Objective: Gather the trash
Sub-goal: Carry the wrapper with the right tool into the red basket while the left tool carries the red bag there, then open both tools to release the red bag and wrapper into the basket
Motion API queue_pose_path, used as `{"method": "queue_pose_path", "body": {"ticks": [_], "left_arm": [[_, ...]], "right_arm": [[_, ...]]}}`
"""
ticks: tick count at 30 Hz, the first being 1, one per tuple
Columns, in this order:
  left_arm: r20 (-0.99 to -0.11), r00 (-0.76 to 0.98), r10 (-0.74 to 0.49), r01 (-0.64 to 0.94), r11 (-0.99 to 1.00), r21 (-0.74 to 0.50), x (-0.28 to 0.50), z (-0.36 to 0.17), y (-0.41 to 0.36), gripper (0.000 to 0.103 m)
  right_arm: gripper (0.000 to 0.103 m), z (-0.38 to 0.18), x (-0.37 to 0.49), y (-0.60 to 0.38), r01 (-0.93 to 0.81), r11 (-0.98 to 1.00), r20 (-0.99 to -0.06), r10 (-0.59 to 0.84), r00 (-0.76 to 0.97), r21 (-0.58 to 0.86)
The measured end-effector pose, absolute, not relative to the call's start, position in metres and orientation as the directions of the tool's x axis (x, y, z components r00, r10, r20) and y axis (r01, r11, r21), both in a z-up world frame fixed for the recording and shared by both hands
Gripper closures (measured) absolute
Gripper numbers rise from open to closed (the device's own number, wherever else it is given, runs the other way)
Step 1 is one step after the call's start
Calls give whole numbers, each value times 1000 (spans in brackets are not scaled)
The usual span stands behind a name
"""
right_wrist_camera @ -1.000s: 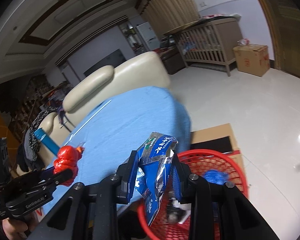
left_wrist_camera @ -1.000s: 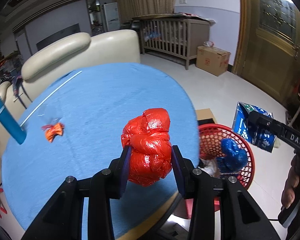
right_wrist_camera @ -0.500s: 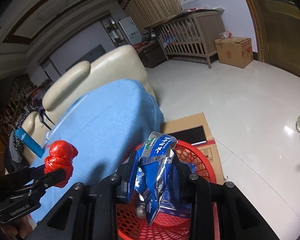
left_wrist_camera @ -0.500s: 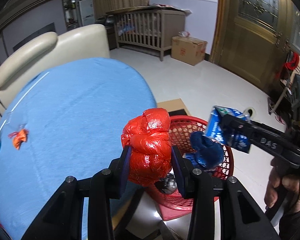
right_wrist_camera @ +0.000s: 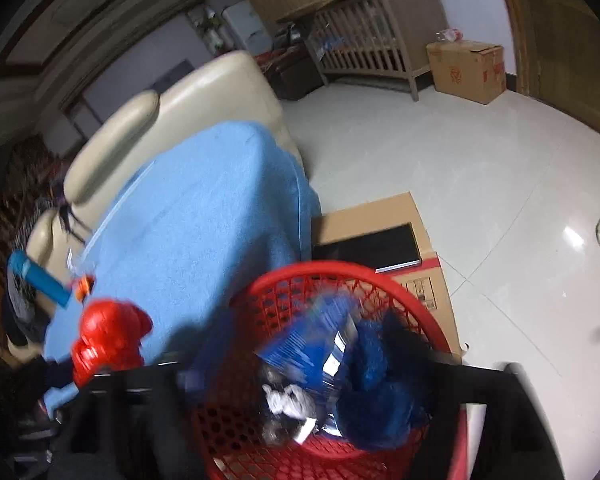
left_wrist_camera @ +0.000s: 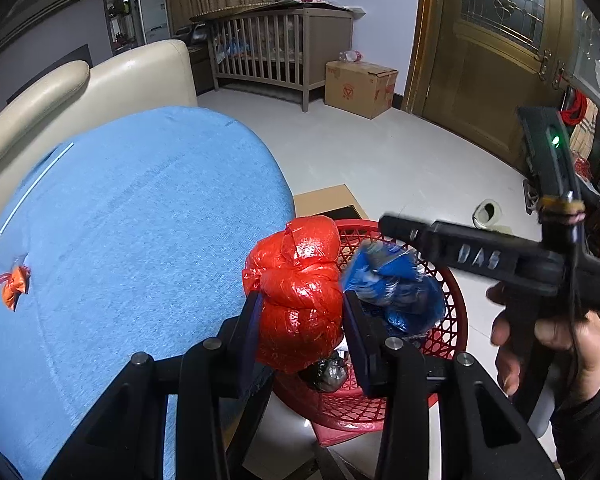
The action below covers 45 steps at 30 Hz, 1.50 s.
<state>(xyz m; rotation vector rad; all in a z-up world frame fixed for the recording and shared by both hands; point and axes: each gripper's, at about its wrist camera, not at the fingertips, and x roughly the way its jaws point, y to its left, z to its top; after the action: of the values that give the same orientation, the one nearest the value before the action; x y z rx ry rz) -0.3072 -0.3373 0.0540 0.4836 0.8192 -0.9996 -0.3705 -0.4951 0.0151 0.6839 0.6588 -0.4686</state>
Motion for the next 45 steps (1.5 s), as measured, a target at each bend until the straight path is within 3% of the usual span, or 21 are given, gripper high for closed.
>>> {"method": "queue_pose_path", "body": {"ticks": [15,17,19,45], "left_arm": [[-848,149,-508,931,362,-54,-326,26,-372,58],[-862,129,-491,937,346,-57,-329,22,-377,31],[-864,140,-484,939,342,-40,-331,20,-379,23],[-826,201,-527,866,489,-101,-283,42,-327,23]], "right_arm": [[20,44,-414,-512,638,603,-625,-276,730,479],[20,48,-418,-514,641,597,-620,-284,731,482],[20,51,-419,-515,644,593,-618,-291,731,483],[20,66,-364,-470,601,684,-658,-232,717,414]]}}
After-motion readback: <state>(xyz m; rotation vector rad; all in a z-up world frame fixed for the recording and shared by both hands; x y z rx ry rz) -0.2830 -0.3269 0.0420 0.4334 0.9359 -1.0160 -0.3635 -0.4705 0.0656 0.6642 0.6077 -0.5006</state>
